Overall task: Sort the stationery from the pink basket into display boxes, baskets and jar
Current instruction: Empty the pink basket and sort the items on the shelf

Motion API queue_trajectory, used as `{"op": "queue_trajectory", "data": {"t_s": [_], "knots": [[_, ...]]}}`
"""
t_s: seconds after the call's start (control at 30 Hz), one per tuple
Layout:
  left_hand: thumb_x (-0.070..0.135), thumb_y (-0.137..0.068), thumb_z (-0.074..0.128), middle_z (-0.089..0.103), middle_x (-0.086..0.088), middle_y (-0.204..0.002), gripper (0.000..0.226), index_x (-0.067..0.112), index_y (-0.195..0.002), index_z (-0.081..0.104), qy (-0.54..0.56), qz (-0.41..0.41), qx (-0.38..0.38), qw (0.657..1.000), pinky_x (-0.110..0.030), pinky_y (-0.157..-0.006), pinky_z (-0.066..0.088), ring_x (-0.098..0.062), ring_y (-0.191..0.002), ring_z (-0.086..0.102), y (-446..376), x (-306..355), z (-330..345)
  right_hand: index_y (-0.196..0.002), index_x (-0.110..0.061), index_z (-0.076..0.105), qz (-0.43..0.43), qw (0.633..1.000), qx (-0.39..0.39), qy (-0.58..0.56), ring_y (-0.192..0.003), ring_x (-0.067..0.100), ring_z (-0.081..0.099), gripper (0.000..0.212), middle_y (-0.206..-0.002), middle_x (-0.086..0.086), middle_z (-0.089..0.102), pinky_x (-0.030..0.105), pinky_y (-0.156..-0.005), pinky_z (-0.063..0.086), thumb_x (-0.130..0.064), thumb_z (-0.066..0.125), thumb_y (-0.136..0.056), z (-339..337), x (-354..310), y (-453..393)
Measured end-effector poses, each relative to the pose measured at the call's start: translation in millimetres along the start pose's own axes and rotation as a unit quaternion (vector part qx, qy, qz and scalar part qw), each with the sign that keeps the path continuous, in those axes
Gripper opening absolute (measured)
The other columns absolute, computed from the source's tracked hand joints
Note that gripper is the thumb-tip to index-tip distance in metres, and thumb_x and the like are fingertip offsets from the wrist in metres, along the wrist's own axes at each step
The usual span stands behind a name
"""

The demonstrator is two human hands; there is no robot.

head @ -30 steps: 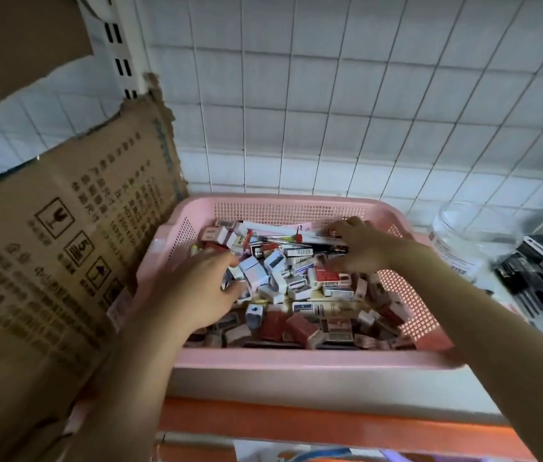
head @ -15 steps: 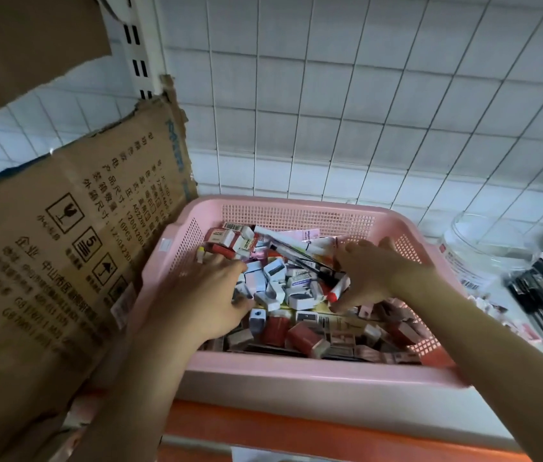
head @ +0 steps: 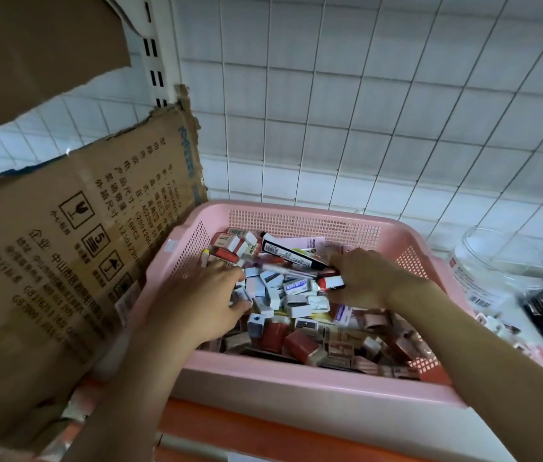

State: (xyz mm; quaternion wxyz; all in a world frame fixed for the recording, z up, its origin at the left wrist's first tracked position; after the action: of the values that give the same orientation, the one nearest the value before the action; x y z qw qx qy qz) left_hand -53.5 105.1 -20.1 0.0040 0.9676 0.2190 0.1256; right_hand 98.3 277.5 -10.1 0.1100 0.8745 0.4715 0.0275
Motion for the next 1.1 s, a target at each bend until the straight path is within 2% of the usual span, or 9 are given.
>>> {"op": "queue_trajectory", "data": {"t_s": [0.1,0.23,0.37,0.47,0.57,0.67,0.77,0.93,1.1], "knots": [[0.045,-0.091,0.050,0.043,0.007,-0.138,0.045,0.027,-0.132,0.043,-0.002,-0.001,0.000,1.000,-0.040,-0.102,0.037,-0.017,-0.125,0.038,0.1,2.2,-1.7,-0.106,-0.025,0.053,0.008,1.000,0.017,-0.016,-0.104,0.029,0.059,0.018,-0.096,0.002,0.057,0.027,-0.076,0.042,-0.024,0.057,-0.089,-3.9,0.2,3.7],[0.045,-0.091,0.051,0.045,0.008,-0.136,0.043,0.026,-0.130,0.045,-0.001,0.003,-0.004,1.000,-0.037,-0.101,0.036,-0.017,-0.125,0.040,1.6,6.6,-2.7,-0.130,-0.017,0.049,0.010,1.000,-0.003,-0.021,-0.100,0.026,0.057,0.040,-0.109,0.005,0.059,0.024,-0.074,0.038,-0.017,0.055,-0.091,-5.3,-2.2,6.5],[0.043,-0.092,0.052,0.043,0.008,-0.139,0.045,0.024,-0.132,0.043,0.009,-0.002,-0.011,1.000,-0.034,-0.101,0.037,-0.016,-0.126,0.041,3.8,9.0,-3.3,-0.146,-0.017,0.023,-0.010,0.997,-0.070,-0.038,-0.106,0.025,0.054,0.068,-0.134,0.009,0.047,0.019,-0.071,0.039,-0.012,0.058,-0.088,-0.1,-7.8,-0.9],[0.042,-0.091,0.052,0.043,0.008,-0.139,0.046,0.025,-0.133,0.043,0.018,-0.002,-0.010,1.000,-0.035,-0.098,0.041,-0.013,-0.121,0.045,4.5,8.5,-3.4,-0.138,-0.010,0.027,0.004,0.994,-0.090,-0.060,-0.085,0.017,0.055,0.064,-0.112,0.007,0.051,0.019,-0.054,0.040,-0.013,0.061,-0.085,7.0,-8.6,-8.0],[0.041,-0.091,0.053,0.044,0.008,-0.139,0.045,0.025,-0.132,0.044,0.022,-0.003,-0.010,1.000,-0.034,-0.098,0.041,-0.013,-0.120,0.045,5.7,8.8,-3.3,-0.136,-0.014,0.034,-0.007,0.994,-0.075,-0.085,-0.085,0.014,0.056,0.061,-0.114,0.004,0.053,0.025,-0.063,0.049,-0.013,0.063,-0.083,3.3,-5.7,-5.1],[0.039,-0.092,0.053,0.047,0.006,-0.134,0.041,0.022,-0.128,0.047,0.021,0.007,-0.007,1.000,-0.029,-0.094,0.040,-0.013,-0.113,0.047,4.3,12.5,-5.3,-0.120,-0.021,0.048,-0.017,0.998,-0.024,-0.060,-0.090,0.019,0.058,0.036,-0.106,0.001,0.060,0.033,-0.080,0.051,-0.022,0.062,-0.087,-8.5,-0.9,2.3],[0.038,-0.092,0.053,0.047,0.002,-0.132,0.043,0.017,-0.129,0.046,-0.005,0.022,-0.006,1.000,-0.030,-0.099,0.035,-0.015,-0.118,0.044,-1.4,19.9,-9.4,-0.096,-0.029,0.047,0.003,0.999,0.035,-0.014,-0.090,0.021,0.059,0.017,-0.092,-0.001,0.060,0.032,-0.076,0.048,-0.036,0.059,-0.087,-25.1,7.2,12.8],[0.039,-0.092,0.053,0.041,-0.004,-0.140,0.056,0.014,-0.139,0.037,-0.053,0.038,-0.029,0.997,-0.034,-0.106,0.028,-0.020,-0.129,0.037,-22.0,33.2,-13.7,-0.071,-0.029,0.043,0.046,0.990,0.116,-0.066,-0.078,0.019,0.054,0.024,-0.073,-0.009,0.051,0.028,-0.063,0.040,-0.041,0.057,-0.087,-40.7,20.9,39.7],[0.050,-0.089,0.052,0.034,-0.009,-0.147,0.070,0.010,-0.143,0.030,-0.106,0.064,-0.112,0.986,-0.037,-0.109,0.028,-0.026,-0.132,0.034,-45.8,46.5,2.1,-0.085,-0.030,0.049,0.071,0.971,0.181,-0.137,-0.075,0.023,0.055,0.013,-0.077,-0.004,0.055,0.030,-0.063,0.042,-0.041,0.055,-0.088,-27.4,24.6,57.9]]}}
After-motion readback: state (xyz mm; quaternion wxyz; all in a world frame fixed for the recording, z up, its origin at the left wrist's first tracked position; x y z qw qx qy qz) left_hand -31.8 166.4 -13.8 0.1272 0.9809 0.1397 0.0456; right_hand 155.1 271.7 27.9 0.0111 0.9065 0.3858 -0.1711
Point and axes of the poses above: each hand's wrist, its own y-axis away from the middle knuckle, its own z-axis out of the palm, x = y × z, the point moved 1 cm from there along -y, towards the middle knuckle
